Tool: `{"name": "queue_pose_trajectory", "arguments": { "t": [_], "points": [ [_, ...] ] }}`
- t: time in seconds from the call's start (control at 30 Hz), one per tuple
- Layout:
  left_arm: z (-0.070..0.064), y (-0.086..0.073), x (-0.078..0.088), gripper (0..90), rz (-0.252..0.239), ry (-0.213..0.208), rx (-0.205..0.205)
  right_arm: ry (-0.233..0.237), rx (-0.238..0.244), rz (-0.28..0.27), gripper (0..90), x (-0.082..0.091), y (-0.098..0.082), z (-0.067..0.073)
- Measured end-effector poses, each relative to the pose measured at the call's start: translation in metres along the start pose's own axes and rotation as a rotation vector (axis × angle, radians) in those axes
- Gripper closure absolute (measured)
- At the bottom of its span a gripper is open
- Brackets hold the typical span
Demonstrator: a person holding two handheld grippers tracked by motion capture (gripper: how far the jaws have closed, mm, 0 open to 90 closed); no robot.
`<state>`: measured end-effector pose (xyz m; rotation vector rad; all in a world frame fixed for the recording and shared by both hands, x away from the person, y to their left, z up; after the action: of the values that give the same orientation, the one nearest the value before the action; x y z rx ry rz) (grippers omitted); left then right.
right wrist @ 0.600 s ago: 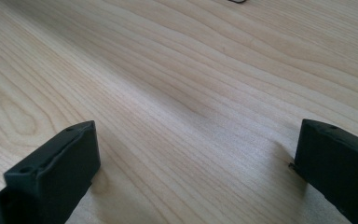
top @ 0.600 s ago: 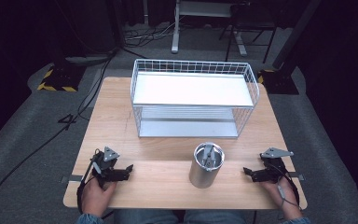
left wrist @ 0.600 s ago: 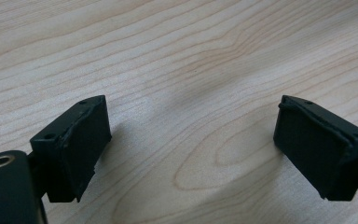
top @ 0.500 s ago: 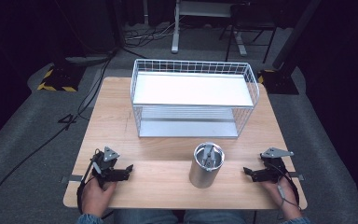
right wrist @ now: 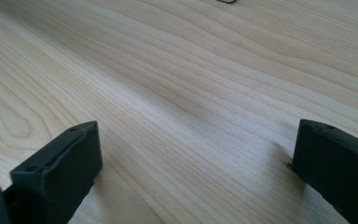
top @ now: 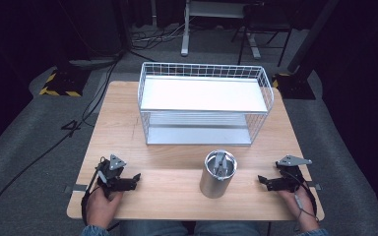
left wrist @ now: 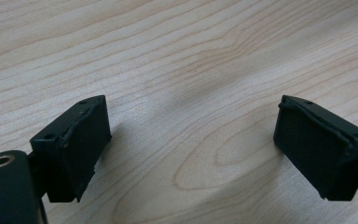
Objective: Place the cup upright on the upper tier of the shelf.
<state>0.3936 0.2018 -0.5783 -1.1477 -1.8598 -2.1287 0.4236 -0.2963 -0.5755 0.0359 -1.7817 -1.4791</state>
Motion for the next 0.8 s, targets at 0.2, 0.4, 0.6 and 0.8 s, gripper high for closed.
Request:
{"name": "queue_pose_trajectory", "arguments": {
  "t": [0.2, 0.4, 0.6, 0.8],
  "points": [
    [0.0, 0.0, 0.0, 11.3, 0.0, 0.0, 0.0, -0.003, 0.002, -0.066, 1.8, 0.01, 0.015, 0.0],
    [0.0, 0.0, 0.0, 11.3, 0.0, 0.0, 0.001, 0.046, -0.009, -0.097, 1.7, 0.018, 0.025, 0.012],
    [0.001, 0.001, -0.001, 11.3, 0.0, 0.002, -0.001, 0.108, 0.018, -0.155, 1.7, 0.032, 0.043, 0.032],
    [0.001, 0.0, -0.001, 11.3, 0.001, 0.002, -0.001, 0.171, 0.03, -0.18, 1.4, 0.045, 0.062, 0.054]
  ]
}}
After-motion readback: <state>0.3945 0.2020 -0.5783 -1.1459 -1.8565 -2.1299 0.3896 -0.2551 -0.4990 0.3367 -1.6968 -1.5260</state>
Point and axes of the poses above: each handheld gripper's, and its own axes: x roughly backward along the jaws, y roughly out of its top, z roughly to its left, the point moved 10 cm from there along -x, roughly forward along the jaws, and after that the axes turned 11 degrees about -z, right-handed, at the moved point
